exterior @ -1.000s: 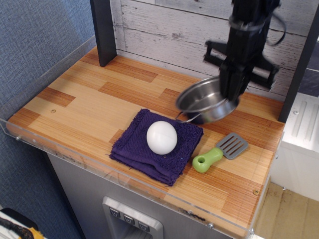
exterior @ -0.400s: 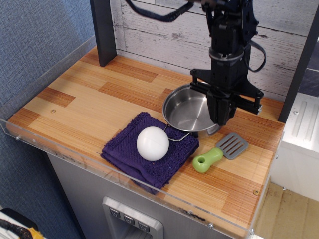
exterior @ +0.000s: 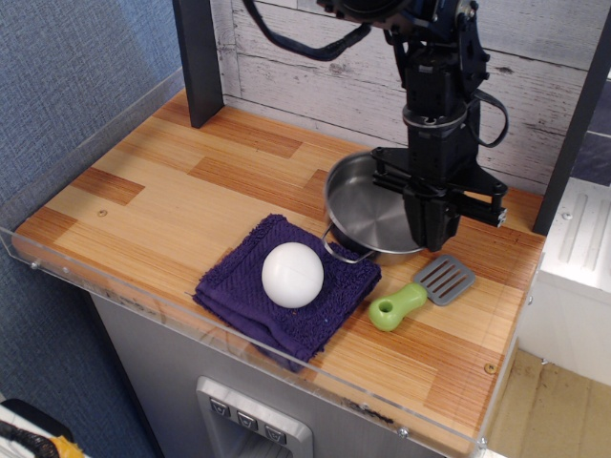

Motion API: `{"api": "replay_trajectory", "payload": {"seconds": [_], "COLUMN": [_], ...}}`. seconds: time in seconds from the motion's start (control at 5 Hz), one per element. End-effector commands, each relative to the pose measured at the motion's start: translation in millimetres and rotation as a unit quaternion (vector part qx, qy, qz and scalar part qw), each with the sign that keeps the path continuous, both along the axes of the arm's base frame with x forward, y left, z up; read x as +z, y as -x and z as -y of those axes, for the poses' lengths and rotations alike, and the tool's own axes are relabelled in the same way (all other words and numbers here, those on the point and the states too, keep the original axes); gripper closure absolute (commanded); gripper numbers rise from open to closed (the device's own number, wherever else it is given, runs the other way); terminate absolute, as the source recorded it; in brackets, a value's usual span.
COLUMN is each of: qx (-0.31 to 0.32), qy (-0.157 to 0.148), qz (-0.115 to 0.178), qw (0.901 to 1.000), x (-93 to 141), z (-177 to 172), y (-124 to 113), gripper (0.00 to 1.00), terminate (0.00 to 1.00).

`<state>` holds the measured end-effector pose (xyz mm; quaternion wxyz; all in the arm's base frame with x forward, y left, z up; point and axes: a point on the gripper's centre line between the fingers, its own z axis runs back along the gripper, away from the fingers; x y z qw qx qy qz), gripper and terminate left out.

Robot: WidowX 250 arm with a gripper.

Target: PICK UP THE VESSEL AND PUT ANOTHER SIDE OF THE TABLE

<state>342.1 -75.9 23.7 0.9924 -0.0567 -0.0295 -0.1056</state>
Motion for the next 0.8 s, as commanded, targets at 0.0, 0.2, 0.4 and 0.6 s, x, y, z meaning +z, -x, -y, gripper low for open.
{"api": "replay_trajectory", "payload": {"seconds": [0.0,0.2,0.4,0.6], "qx": [-0.004,-0.003,0.0,-0.001], "qy": [-0.011,-0.014,-0.01,-0.01], "qz": [0.011,0.024,0.036,0.031], "qw": [0.9999,0.9996,0.9993,0.9995], "x": [7,19,34,41], "z": [-6,-8,-9,-9], "y": [-2,-3,-4,-2], "gripper": [1.0,1.0,1.0,0.0], "terminate": [0.0,0.0,0.0,0.0]}}
